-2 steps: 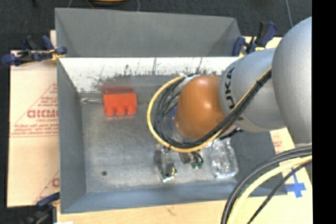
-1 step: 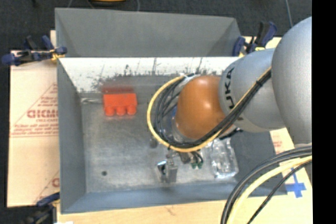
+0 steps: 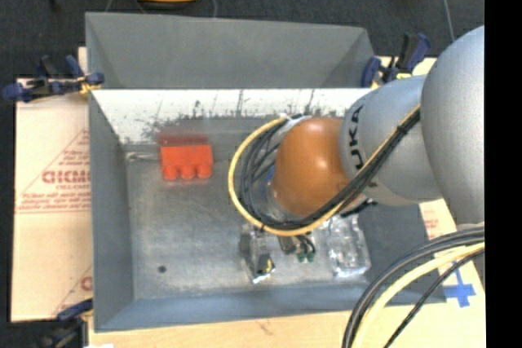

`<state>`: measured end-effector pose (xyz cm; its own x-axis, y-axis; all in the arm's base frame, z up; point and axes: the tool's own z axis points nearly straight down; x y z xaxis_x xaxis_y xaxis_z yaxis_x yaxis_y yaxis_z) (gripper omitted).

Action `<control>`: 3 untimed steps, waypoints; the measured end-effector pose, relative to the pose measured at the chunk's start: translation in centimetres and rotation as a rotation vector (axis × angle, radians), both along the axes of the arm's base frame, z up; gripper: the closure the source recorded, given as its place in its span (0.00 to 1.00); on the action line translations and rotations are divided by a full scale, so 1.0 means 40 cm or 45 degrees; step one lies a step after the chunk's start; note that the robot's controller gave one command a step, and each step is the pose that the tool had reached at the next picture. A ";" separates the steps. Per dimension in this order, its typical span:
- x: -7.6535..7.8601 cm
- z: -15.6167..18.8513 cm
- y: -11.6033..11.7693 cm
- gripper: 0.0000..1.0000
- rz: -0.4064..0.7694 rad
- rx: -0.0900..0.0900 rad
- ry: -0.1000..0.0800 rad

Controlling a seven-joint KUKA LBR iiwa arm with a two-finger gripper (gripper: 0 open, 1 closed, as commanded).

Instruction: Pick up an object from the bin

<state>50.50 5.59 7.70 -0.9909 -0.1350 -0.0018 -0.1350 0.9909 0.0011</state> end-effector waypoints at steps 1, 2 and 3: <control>0.000 0.000 0.000 0.00 0.000 0.000 0.000; 0.000 0.000 0.000 1.00 -0.001 0.000 0.000; 0.000 0.000 0.000 0.00 -0.001 0.000 0.000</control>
Offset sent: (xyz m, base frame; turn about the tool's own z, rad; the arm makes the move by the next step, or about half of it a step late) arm 0.0000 0.0000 0.0000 0.0000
